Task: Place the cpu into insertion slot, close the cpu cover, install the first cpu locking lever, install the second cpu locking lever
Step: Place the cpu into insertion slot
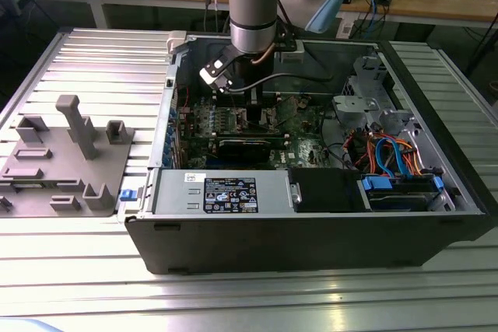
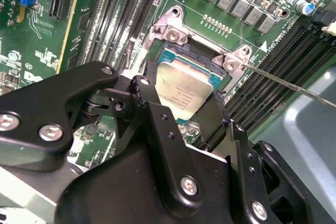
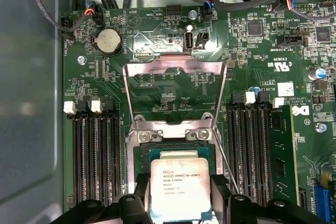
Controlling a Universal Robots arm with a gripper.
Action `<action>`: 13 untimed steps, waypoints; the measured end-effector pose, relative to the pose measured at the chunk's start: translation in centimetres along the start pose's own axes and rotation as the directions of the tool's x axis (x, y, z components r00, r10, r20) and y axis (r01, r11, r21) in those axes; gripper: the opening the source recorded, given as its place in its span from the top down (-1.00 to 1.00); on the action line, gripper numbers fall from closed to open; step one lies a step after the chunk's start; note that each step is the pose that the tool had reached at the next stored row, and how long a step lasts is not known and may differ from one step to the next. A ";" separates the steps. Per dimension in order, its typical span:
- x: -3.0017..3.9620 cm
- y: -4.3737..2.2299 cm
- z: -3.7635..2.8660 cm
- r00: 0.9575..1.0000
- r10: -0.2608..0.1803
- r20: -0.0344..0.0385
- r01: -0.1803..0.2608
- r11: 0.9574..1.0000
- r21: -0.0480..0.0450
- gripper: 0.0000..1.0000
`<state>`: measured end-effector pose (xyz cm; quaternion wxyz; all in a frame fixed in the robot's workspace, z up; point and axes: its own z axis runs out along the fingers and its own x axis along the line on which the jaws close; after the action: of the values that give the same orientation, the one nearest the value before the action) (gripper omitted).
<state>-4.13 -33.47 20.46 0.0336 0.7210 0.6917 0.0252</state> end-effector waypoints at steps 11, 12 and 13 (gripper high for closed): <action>0.08 -0.03 0.44 1.000 0.003 0.000 -0.003 1.000 0.000 -0.10; 0.09 -0.01 0.46 1.000 0.003 0.000 -0.003 1.000 0.000 -0.10; 0.10 0.00 0.48 1.000 0.003 0.000 -0.003 1.000 0.000 -0.10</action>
<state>-4.08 -33.38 19.99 0.0336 0.7219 0.6907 0.0251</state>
